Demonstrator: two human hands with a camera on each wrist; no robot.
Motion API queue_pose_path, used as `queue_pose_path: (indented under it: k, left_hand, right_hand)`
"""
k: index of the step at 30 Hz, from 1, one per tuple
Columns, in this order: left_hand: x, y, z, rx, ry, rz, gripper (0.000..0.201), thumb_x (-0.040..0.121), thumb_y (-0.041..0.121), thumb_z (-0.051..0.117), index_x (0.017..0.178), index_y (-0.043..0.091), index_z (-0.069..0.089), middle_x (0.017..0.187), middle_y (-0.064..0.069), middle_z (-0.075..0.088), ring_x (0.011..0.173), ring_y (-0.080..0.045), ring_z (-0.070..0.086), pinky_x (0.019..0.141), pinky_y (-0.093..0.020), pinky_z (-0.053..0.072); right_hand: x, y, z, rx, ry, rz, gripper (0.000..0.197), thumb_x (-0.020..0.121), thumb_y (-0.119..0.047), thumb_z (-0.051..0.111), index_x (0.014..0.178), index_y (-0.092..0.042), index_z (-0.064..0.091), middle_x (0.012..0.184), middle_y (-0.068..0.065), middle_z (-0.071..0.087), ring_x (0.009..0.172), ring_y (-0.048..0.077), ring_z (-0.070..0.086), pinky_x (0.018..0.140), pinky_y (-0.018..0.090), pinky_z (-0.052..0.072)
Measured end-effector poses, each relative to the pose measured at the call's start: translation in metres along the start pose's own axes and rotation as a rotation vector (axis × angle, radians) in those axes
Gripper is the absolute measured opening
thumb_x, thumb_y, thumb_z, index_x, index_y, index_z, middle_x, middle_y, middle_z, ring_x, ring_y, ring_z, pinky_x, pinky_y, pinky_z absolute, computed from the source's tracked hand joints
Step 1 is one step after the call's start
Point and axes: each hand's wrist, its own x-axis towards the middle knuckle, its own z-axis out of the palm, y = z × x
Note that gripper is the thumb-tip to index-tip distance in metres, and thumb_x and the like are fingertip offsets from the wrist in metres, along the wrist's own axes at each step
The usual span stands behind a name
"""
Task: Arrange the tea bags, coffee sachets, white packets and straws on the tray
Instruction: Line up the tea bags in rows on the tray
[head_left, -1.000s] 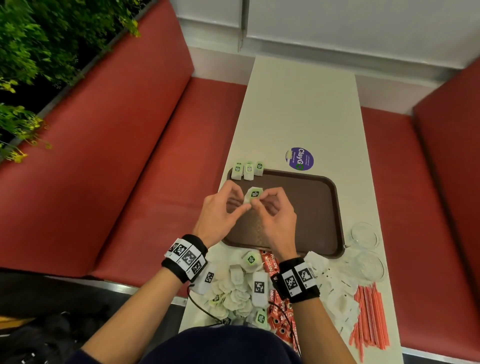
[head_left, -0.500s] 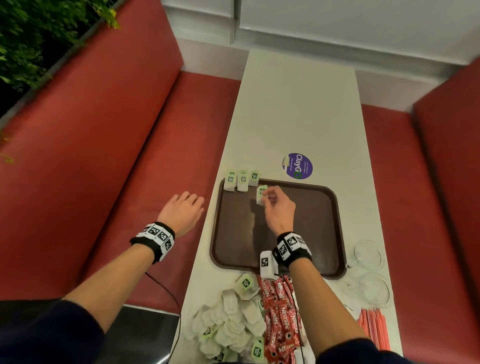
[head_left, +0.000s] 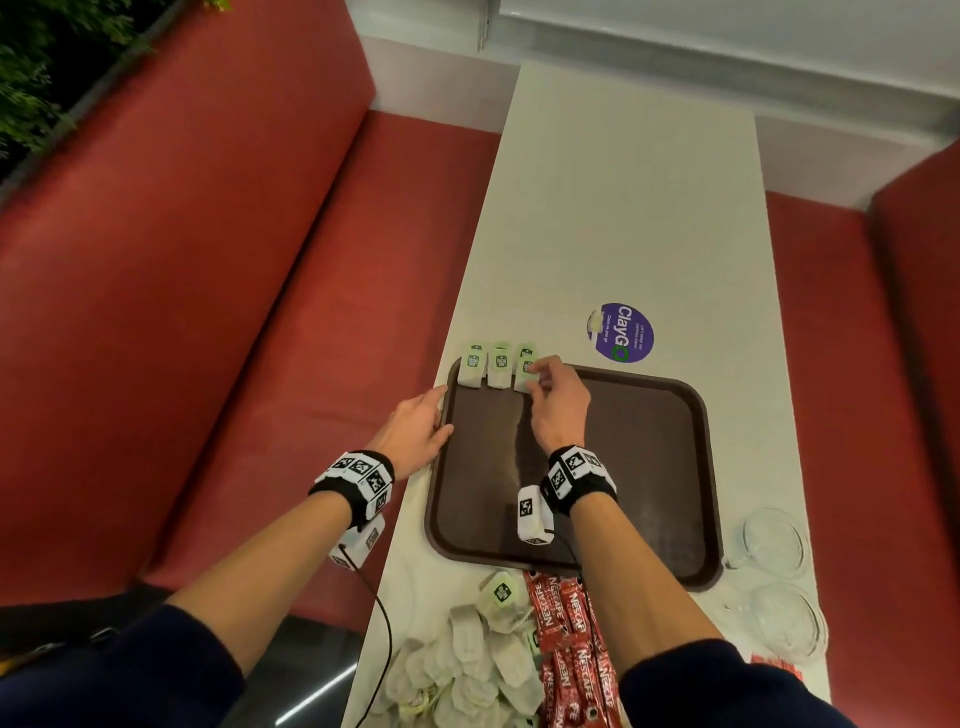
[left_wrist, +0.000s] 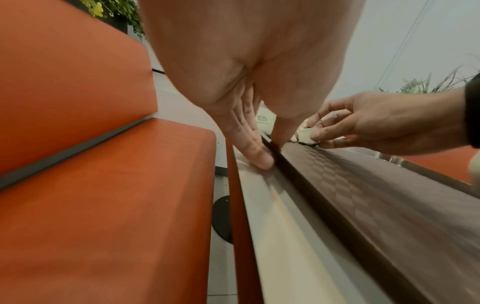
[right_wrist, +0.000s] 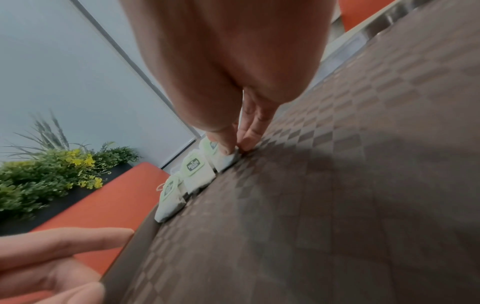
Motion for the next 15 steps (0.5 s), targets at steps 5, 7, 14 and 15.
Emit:
queue_pose_path:
  k: [5, 7, 14, 15]
  left_hand:
    - [-0.0009, 0.0000, 0.0022, -0.035, 0.015, 0.013, 0.066, 0.103, 0.021, 0.070, 0.162, 0.011, 0.041, 0.097, -0.001, 0.065, 0.083, -0.019, 0.065, 0.087, -0.041, 0.059]
    - [-0.0004, -0.0007, 0.0022, -0.026, 0.018, 0.018, 0.067, 0.103, 0.022, 0.070, 0.162, 0.011, 0.041, 0.096, -0.001, 0.064, 0.082, -0.018, 0.063, 0.084, -0.039, 0.059]
    - [0.0004, 0.0019, 0.0010, -0.015, 0.007, 0.010, 0.068, 0.103, 0.021, 0.071, 0.162, 0.011, 0.040, 0.097, -0.004, 0.066, 0.084, -0.021, 0.065, 0.087, -0.043, 0.059]
    - [0.0006, 0.0021, 0.0014, -0.013, 0.007, 0.007, 0.068, 0.103, 0.021, 0.071, 0.162, 0.011, 0.040, 0.097, -0.004, 0.066, 0.084, -0.022, 0.065, 0.087, -0.043, 0.059]
  right_hand:
    - [0.0014, -0.0035, 0.0005, 0.021, -0.002, -0.004, 0.023, 0.095, -0.001, 0.072, 0.107, -0.020, 0.069, 0.107, 0.000, 0.071, 0.090, 0.015, 0.065, 0.086, 0.029, 0.053]
    - [0.0022, -0.0037, 0.0011, 0.020, -0.005, -0.003, 0.022, 0.095, -0.001, 0.073, 0.107, -0.019, 0.069, 0.109, 0.001, 0.070, 0.089, 0.015, 0.066, 0.088, 0.029, 0.054]
    - [0.0040, -0.0080, 0.0000, -0.015, -0.027, 0.032, 0.022, 0.098, 0.000, 0.070, 0.114, -0.015, 0.071, 0.119, 0.008, 0.058, 0.087, 0.006, 0.060, 0.098, 0.033, 0.056]
    - [0.0038, -0.0096, 0.0012, -0.020, -0.028, 0.036, 0.021, 0.098, -0.004, 0.071, 0.115, -0.016, 0.070, 0.120, 0.008, 0.057, 0.090, 0.014, 0.063, 0.098, 0.036, 0.056]
